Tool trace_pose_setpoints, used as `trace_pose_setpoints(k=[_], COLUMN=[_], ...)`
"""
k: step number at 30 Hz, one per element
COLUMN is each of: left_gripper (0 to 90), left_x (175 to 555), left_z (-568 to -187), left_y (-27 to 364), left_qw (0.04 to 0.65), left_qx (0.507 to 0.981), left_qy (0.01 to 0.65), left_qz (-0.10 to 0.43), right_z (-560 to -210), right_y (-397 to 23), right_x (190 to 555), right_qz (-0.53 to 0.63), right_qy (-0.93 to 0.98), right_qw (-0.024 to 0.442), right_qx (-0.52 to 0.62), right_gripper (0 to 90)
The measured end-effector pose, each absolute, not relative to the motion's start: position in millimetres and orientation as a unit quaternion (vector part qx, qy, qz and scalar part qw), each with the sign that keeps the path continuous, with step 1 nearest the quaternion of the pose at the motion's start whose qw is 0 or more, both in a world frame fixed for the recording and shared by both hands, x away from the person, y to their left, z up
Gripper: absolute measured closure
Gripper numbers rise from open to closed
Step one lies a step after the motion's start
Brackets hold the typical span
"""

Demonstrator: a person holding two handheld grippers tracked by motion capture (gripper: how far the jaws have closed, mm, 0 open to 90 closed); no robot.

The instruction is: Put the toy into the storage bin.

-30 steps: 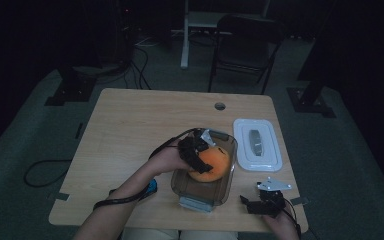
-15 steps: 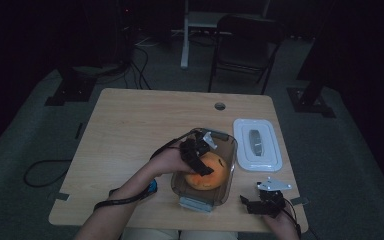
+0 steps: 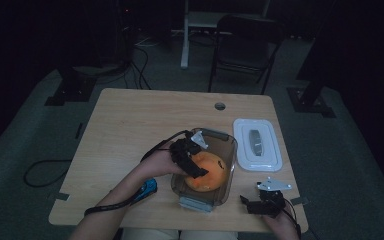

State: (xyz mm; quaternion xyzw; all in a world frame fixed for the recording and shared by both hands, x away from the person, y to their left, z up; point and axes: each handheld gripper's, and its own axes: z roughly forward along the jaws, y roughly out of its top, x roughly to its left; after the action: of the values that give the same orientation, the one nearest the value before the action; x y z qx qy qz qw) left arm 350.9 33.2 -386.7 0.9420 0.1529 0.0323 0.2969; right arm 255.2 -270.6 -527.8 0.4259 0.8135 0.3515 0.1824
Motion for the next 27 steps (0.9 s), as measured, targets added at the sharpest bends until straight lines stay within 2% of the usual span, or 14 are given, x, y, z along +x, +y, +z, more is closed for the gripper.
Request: trace_pose_setpoints(k=[27], left_gripper=[21.0], left_x=[332.7], left_z=[-374.8], left_y=[111.3], left_qw=[0.328], left_qx=[0.919], left_qy=[0.206], left_qz=[0.075], right_z=[-527.8], right_y=[-270.6], right_x=[255.2], right_qz=[0.351], right_qy=[0.814], right_qw=[0.182], right_qx=[0.426], right_gripper=[13.9])
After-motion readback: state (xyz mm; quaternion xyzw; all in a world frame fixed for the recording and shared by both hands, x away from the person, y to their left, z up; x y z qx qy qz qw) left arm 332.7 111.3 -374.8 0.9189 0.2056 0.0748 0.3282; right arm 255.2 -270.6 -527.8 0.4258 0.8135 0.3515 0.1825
